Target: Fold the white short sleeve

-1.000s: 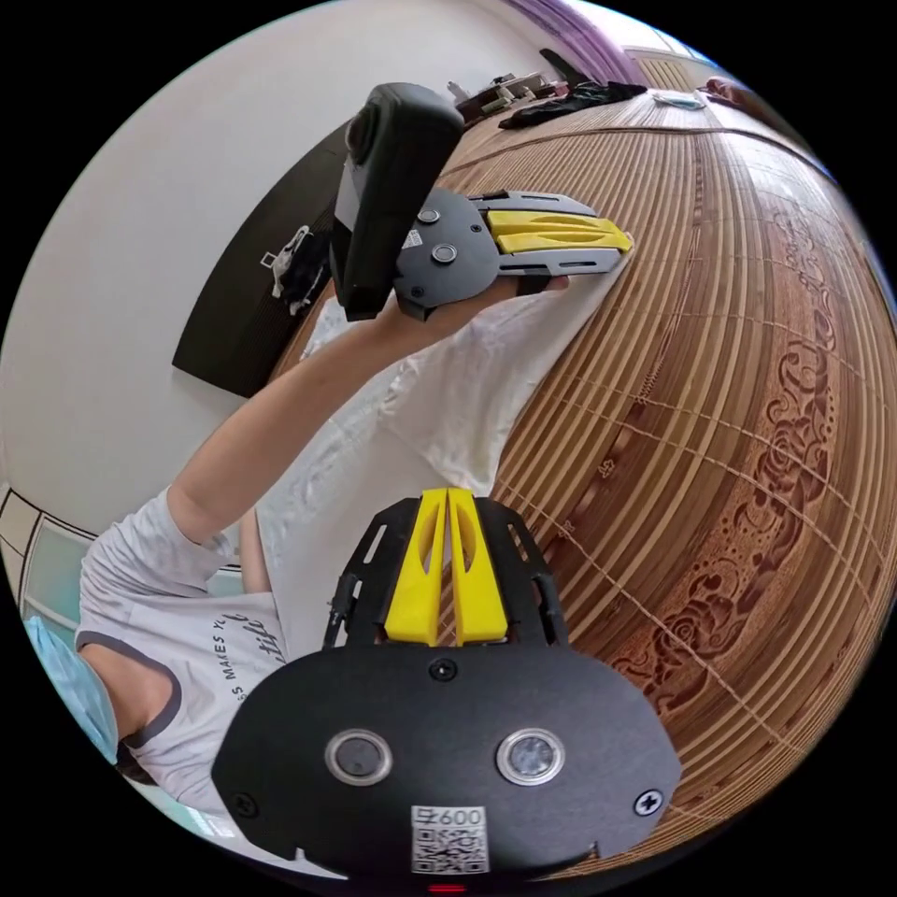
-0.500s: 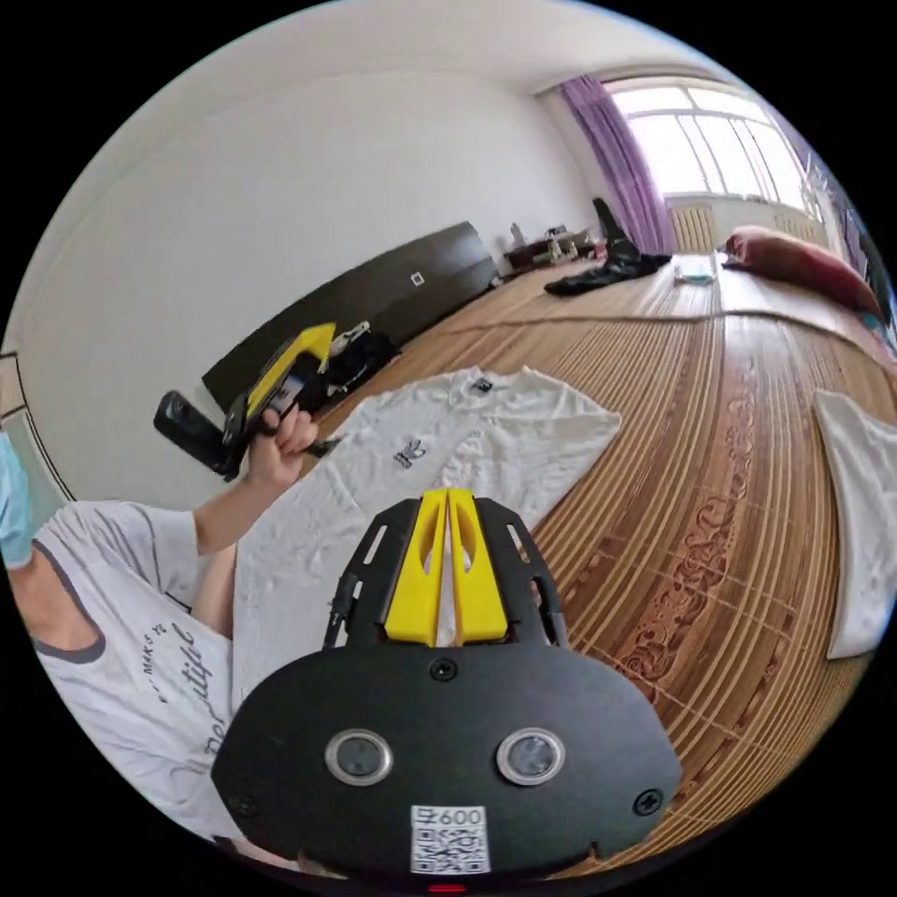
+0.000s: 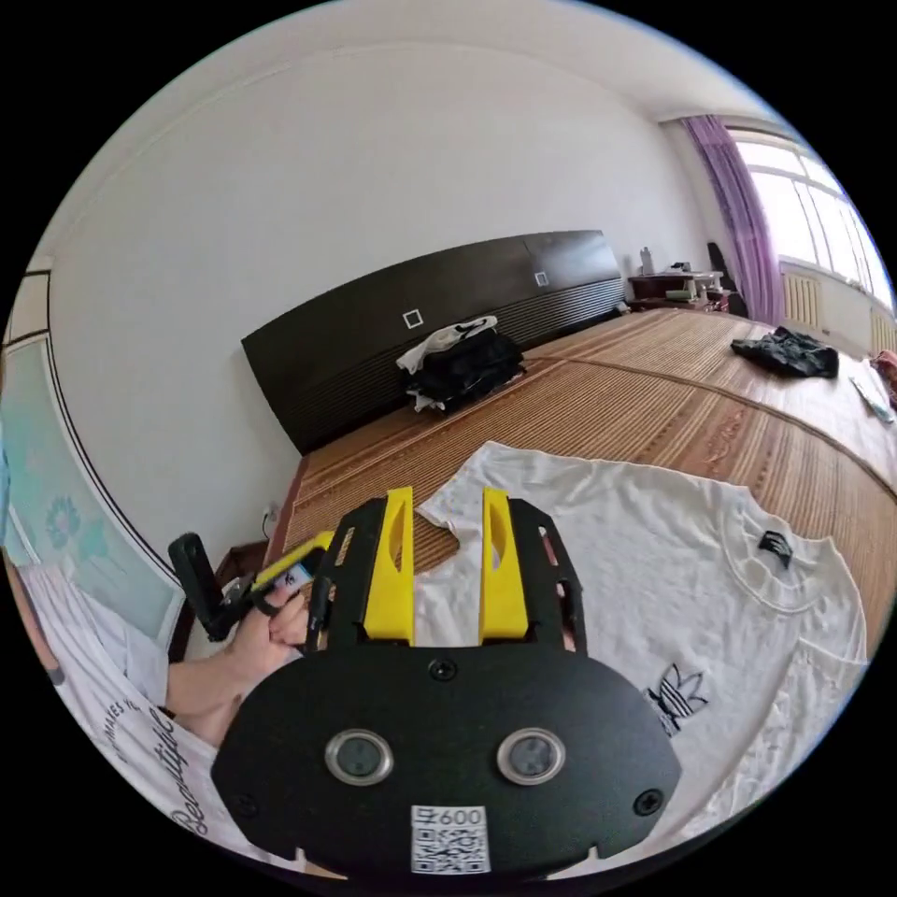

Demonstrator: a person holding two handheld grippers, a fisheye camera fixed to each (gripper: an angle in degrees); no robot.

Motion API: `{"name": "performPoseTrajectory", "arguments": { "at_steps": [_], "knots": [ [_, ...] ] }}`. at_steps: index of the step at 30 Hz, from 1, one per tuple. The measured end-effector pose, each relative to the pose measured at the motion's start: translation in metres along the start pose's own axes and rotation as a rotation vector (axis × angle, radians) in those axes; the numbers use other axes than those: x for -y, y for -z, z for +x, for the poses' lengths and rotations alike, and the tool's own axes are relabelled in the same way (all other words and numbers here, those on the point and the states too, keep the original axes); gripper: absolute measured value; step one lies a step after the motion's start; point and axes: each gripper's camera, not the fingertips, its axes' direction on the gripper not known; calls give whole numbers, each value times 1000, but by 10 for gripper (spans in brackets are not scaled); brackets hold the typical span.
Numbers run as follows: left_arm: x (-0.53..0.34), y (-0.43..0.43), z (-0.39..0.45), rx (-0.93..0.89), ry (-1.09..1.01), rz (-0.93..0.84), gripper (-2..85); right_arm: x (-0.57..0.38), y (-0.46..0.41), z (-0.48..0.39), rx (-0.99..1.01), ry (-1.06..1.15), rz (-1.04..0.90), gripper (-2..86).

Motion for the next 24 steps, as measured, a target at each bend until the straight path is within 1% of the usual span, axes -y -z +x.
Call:
{"name": "performPoseTrajectory", "arguments": {
  "at_steps": [1,2,3,4,5,7,8,9,10,11,13,14,15,16,18,20,22,24],
  "knots": [
    [0,3,-8,-50,0,-5,2,26,-42,1,-7,-34,-25,70],
    [2,13,-24,-155,-14,38,2,39,-64,1,-19,-55,-37,74],
    [3,18,-33,-200,-20,71,2,62,-108,5,-33,-108,-74,83],
    [8,25,-51,-255,-38,150,2,82,-151,10,-40,-151,-126,92],
    [10,26,-72,-246,-38,218,2,90,-172,11,-46,-164,-156,92],
    [8,13,-115,-185,160,203,3,114,-245,12,-144,-199,-277,90],
    [4,-1,-146,-212,292,130,2,118,-260,9,-173,-198,-298,88],
    [1,-7,-161,-252,340,91,2,128,-283,3,-233,-193,-322,85],
    [-8,-19,-189,-352,425,53,2,138,-303,-4,-303,-175,-348,78],
    [-21,-31,-214,-443,519,53,2,143,-312,-8,-347,-170,-357,74],
    [-40,-44,-244,-521,656,56,2,159,-349,-23,-503,-118,-434,65],
    [-50,-47,-257,-527,707,72,2,162,-359,-26,-539,-102,-474,70],
    [-52,-49,-262,-524,718,77,1,164,-380,-31,-618,-74,-549,79],
    [-54,-51,-269,-521,717,75,1,165,-391,-39,-654,-48,-556,85],
    [-50,-54,-276,-514,679,61,1,167,-399,-46,-642,-42,-544,83],
    [-46,-61,-284,-537,638,27,1,165,-396,-41,-614,-83,-494,72],
    [-51,-61,-295,-532,676,11,1,158,-385,-29,-614,-127,-406,40],
    [-54,-60,-315,-550,680,41,1,159,-379,-22,-574,-129,-390,6]
  ]
}}
